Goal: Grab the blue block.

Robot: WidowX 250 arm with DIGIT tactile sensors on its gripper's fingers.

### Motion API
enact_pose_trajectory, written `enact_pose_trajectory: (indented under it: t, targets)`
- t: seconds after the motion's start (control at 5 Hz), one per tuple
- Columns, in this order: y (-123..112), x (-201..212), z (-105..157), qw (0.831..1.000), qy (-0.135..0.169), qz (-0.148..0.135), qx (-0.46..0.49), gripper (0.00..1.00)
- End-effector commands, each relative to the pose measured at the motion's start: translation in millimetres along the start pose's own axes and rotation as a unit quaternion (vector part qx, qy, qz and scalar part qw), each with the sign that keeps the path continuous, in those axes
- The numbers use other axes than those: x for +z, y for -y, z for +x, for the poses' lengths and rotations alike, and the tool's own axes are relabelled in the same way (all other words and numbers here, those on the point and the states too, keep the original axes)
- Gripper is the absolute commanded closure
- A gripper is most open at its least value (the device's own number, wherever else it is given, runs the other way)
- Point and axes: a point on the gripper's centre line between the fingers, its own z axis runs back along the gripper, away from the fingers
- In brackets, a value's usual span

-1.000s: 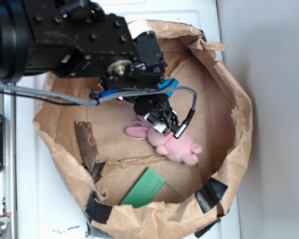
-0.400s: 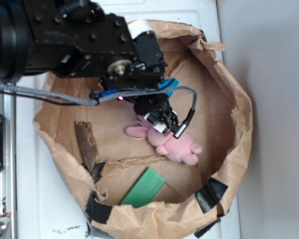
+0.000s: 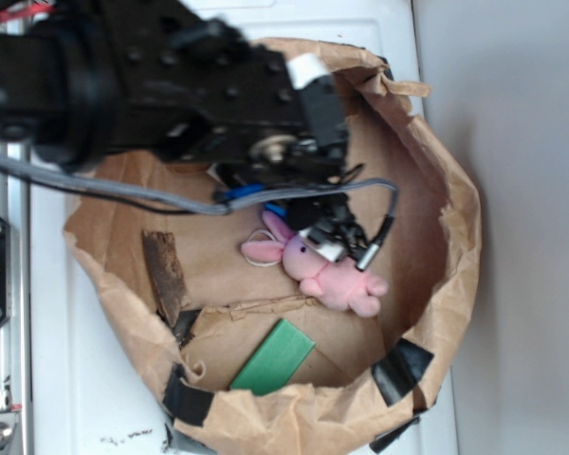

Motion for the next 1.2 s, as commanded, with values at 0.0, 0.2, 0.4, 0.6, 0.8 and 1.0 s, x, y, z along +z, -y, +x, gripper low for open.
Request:
enact_pose_trajectory:
  t: [0.0,0.2,0.4,0.6,0.8,1.0]
  targets:
    - [15.3,7.4,15.3,0.999,0.018,-0.028,0.000,0.00]
    - [13.9,-2.8,21.7,0.999,0.028,-0.020,0.007,0.00]
    - [7.8,-5.5,30.6,0.999,0.040,-0.020,0.026,0.00]
    - [-4.6,0.7,35.4,0.998,0.040,-0.032,0.028,0.00]
    - [-14.1,7.9,37.8,0.998,0.037,-0.032,0.036,0.00]
    - [-15.1,10.3,41.5,0.998,0.032,-0.021,0.054,0.00]
